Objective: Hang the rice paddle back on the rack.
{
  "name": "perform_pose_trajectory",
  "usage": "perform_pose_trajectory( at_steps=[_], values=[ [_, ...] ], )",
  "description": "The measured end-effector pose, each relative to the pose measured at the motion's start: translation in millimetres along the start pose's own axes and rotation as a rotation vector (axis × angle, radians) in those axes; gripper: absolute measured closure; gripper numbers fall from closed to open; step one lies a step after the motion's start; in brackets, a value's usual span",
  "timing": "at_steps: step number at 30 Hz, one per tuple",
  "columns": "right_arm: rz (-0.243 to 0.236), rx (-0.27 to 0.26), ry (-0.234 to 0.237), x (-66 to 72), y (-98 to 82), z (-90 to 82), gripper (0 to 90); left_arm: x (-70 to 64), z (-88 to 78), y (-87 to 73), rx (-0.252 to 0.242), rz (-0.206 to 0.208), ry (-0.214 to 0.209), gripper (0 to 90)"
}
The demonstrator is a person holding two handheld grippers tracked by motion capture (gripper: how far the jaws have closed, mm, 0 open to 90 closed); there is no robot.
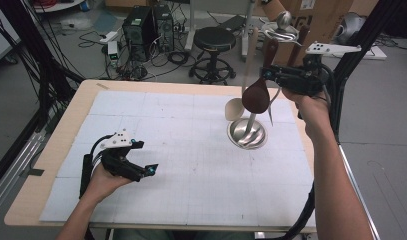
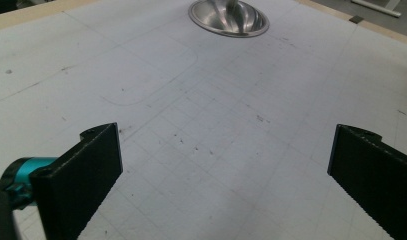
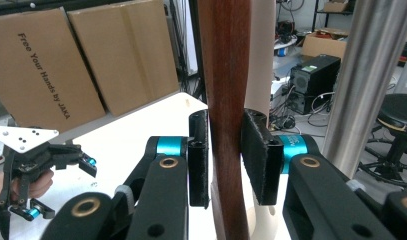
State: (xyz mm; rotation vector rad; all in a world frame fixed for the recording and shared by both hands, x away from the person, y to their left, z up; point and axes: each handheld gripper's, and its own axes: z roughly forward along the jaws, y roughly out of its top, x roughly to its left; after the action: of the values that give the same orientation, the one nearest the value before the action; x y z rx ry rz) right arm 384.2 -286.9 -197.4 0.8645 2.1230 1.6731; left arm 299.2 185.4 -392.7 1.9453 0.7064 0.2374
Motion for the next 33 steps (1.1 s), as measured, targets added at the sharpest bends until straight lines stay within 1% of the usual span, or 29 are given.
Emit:
perform_pose_trajectory(
  at_steps=[1, 4, 8, 13, 19, 21, 22, 25, 29, 33],
  values=[
    [-0.002, -0.001, -0.003, 0.0, 0.0, -0.4, 71.5, 0.5, -0.3, 0.1, 0.002, 0.005, 0.001, 1.7],
    [-0.006, -0.001, -0.014, -0.2, -1.0, -1.9, 69.4, 0.4, -0.7, 0.1, -0.005, -0.006, 0.004, 1.7],
    [0.003, -0.002, -0.026, -0.7, -3.2, -3.9, 67.2, 0.8, -1.2, 0.2, -0.005, -0.004, 0.002, 1.6],
    [0.002, -0.008, -0.026, -0.2, -4.9, -6.8, 65.4, 1.1, -1.2, 0.1, -0.006, -0.007, 0.002, 1.6],
    [-0.007, -0.018, -0.020, 4.2, -4.6, -9.7, 62.8, 1.2, -1.1, 0.1, -0.006, -0.006, 0.002, 1.7],
    [-0.018, -0.020, -0.015, 5.8, -5.0, -10.3, 61.2, 1.1, -1.1, 0.1, -0.006, -0.009, 0.003, 1.6],
    [-0.021, -0.020, -0.019, 6.7, -5.4, -10.5, 60.4, 1.6, -1.0, 0.1, -0.005, -0.004, 0.001, 1.7],
    [-0.030, -0.020, -0.021, 9.0, -6.4, -11.4, 58.7, 1.7, -0.8, 0.0, -0.006, -0.008, 0.001, 1.7],
    [-0.028, -0.032, -0.038, 10.5, -8.6, -14.1, 55.8, 2.3, -1.0, -0.1, -0.005, -0.009, 0.000, 1.7],
    [-0.033, -0.048, -0.034, 12.8, -10.8, -16.7, 54.5, 2.5, -1.0, -0.7, -0.003, -0.010, -0.002, 1.7]
  ],
)
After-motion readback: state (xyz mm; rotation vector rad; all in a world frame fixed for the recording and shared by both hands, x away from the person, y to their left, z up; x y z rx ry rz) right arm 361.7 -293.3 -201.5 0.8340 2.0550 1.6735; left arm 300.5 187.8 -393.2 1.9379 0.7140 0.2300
